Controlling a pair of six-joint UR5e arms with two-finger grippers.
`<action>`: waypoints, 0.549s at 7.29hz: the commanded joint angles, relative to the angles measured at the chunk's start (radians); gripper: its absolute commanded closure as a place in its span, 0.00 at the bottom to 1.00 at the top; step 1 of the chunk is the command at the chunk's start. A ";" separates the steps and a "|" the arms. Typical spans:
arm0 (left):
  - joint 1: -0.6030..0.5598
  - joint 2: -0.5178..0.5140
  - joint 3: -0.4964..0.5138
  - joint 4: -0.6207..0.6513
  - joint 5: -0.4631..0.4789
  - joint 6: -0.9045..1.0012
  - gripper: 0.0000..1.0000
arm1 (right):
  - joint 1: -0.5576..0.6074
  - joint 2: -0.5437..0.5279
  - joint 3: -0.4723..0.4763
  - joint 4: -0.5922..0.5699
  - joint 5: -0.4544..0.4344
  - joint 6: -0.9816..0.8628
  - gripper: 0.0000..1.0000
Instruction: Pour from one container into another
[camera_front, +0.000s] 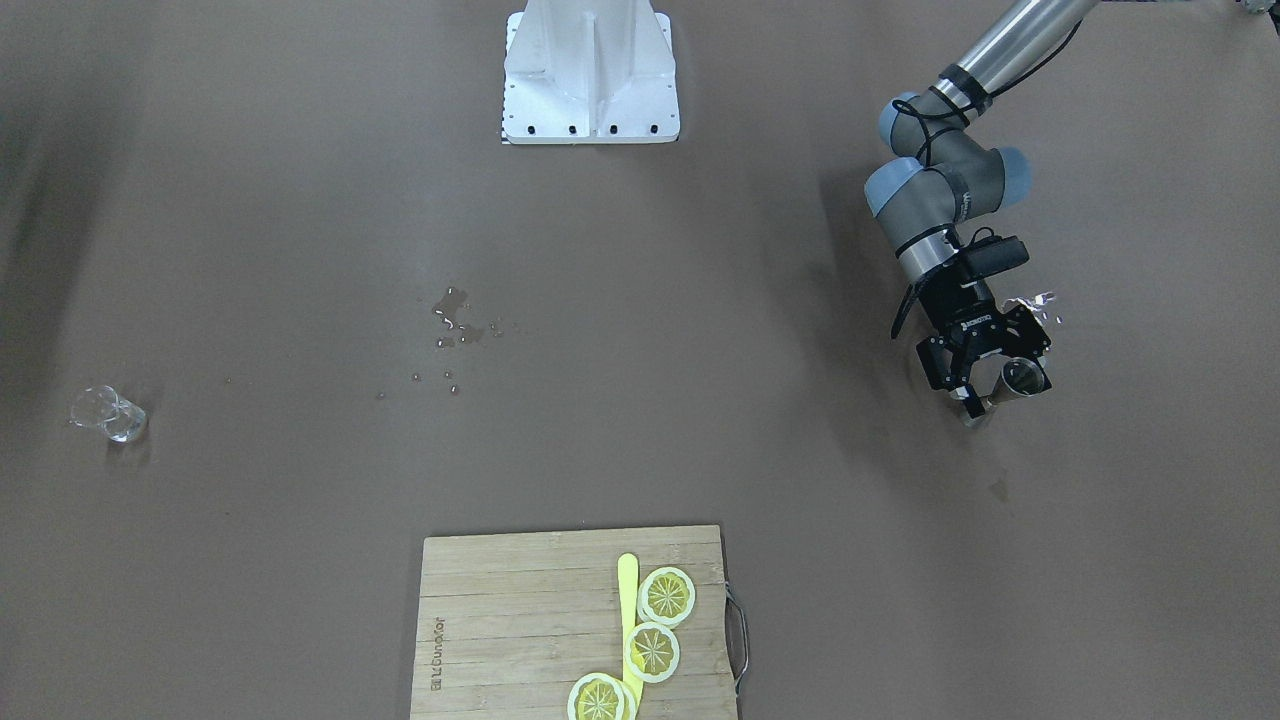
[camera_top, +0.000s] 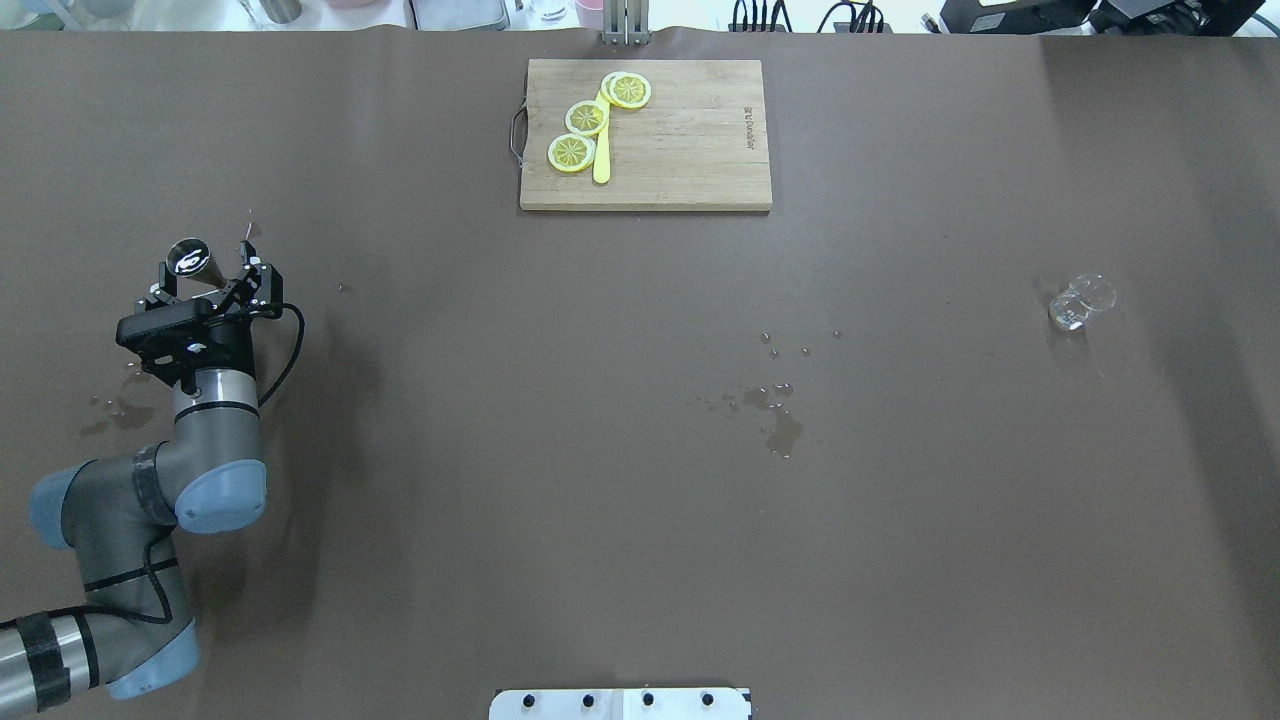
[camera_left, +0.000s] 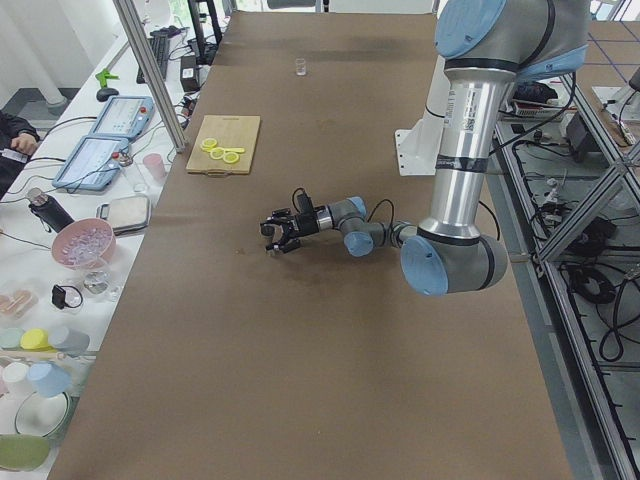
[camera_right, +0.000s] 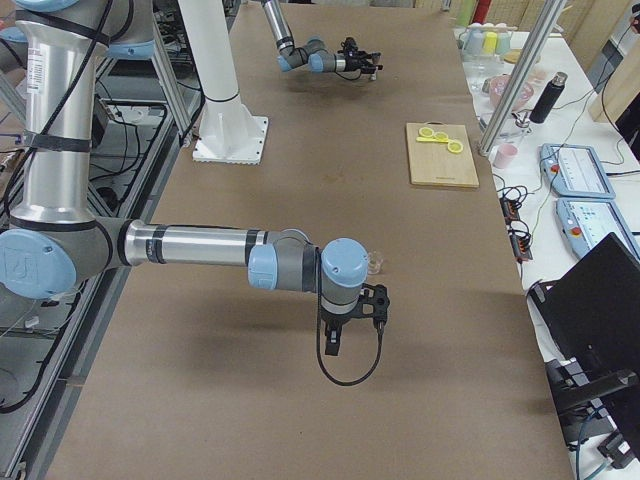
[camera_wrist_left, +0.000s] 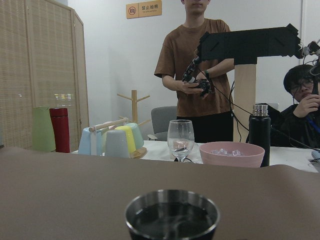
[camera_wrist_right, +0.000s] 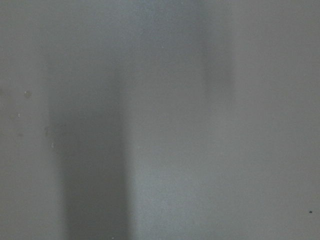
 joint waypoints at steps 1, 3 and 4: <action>-0.010 0.004 -0.027 0.000 -0.012 0.003 0.03 | 0.000 -0.004 0.010 -0.008 0.000 0.000 0.00; -0.006 0.010 -0.077 0.014 -0.029 0.016 0.03 | 0.000 -0.001 0.020 -0.008 -0.005 -0.001 0.00; -0.009 0.011 -0.092 0.015 -0.040 0.026 0.03 | 0.000 -0.001 0.029 -0.008 -0.002 -0.002 0.00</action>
